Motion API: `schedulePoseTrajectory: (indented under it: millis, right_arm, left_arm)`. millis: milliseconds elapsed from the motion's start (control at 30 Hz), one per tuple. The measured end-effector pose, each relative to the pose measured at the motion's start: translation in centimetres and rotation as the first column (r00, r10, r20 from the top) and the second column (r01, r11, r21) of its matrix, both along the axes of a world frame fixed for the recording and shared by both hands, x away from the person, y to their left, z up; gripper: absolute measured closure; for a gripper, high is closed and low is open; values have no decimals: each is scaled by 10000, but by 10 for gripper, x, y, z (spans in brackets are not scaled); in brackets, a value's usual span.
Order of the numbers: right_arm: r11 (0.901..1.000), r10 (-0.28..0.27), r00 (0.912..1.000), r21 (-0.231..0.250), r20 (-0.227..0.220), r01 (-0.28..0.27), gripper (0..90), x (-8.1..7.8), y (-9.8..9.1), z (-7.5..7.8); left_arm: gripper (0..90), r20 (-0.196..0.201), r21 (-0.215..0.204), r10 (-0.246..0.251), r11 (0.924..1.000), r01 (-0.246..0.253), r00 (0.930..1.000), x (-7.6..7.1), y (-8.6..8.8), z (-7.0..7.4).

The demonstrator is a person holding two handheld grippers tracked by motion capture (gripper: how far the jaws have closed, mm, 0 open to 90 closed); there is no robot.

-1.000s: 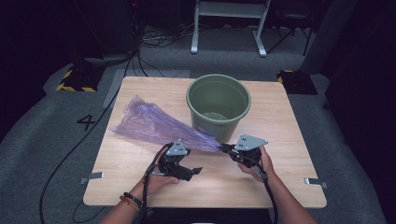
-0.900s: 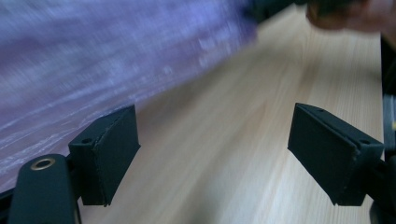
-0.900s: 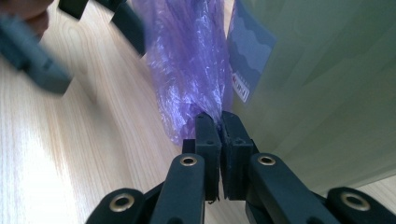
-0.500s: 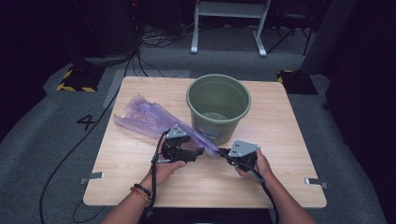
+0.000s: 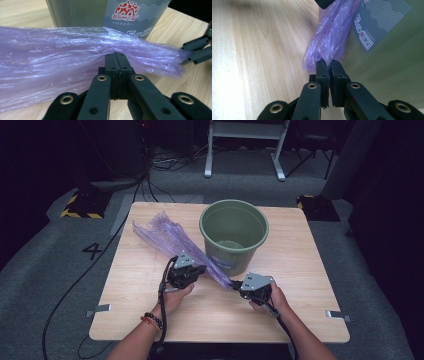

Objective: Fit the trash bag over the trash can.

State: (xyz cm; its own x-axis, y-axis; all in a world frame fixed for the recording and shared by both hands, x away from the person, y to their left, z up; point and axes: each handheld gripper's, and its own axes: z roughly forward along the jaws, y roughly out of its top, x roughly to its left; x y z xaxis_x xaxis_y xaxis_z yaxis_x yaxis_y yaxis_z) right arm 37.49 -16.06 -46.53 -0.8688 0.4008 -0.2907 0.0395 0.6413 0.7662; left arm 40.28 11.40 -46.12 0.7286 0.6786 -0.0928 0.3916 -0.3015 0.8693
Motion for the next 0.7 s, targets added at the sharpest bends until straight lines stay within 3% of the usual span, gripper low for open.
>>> schedulePoseTrajectory:
  millis: [167, 267, 300, 367, 433, 467, 500, 533, 600, 700]
  right_arm:
    - [10000, -98, 9992, 21, 380, 98, 867, -1, 1, 6]
    - [9996, -152, 9962, 251, 853, 131, 844, -4, 1, 17]
    - [9996, -152, 9962, 251, 853, 131, 844, -4, 1, 17]
    - [9975, -367, 9951, 631, 921, 310, 778, -3, 1, 26]
    - [9946, -605, 9931, 896, 1007, 515, 669, -2, 0, 30]
    - [9946, -605, 9931, 896, 1007, 515, 669, -2, 0, 30]
    - [9912, -616, 9940, 1225, 901, 504, 669, -2, -3, 34]
    - [9912, -616, 9940, 1225, 901, 504, 669, -2, -3, 34]
    - [9876, -713, 9941, 1455, 812, 589, 647, -2, -6, 36]
    - [9846, -824, 9937, 1602, 760, 694, 603, -3, -8, 37]
  left_arm:
    - [900, 659, 165, -5, 9999, -6, 9978, -7, 1, 10]
    - [900, 1229, -103, 213, 9997, -201, 9922, -12, 7, 23]
    - [900, 1229, -103, 213, 9997, -201, 9922, -12, 7, 23]
    - [900, 1550, -327, 310, 9991, -262, 9874, -16, 9, 30]
    - [900, 2047, -401, 463, 9984, -389, 9777, -22, 11, 40]
    - [900, 2047, -401, 463, 9984, -389, 9777, -22, 11, 40]
    - [900, 2251, -503, 566, 9977, -464, 9727, -24, 12, 44]
    - [900, 2343, -563, 611, 9972, -492, 9702, -26, 13, 47]
    - [900, 2745, -735, 792, 9954, -613, 9583, -31, 15, 54]
    - [900, 2906, -780, 845, 9949, -644, 9531, -34, 18, 58]
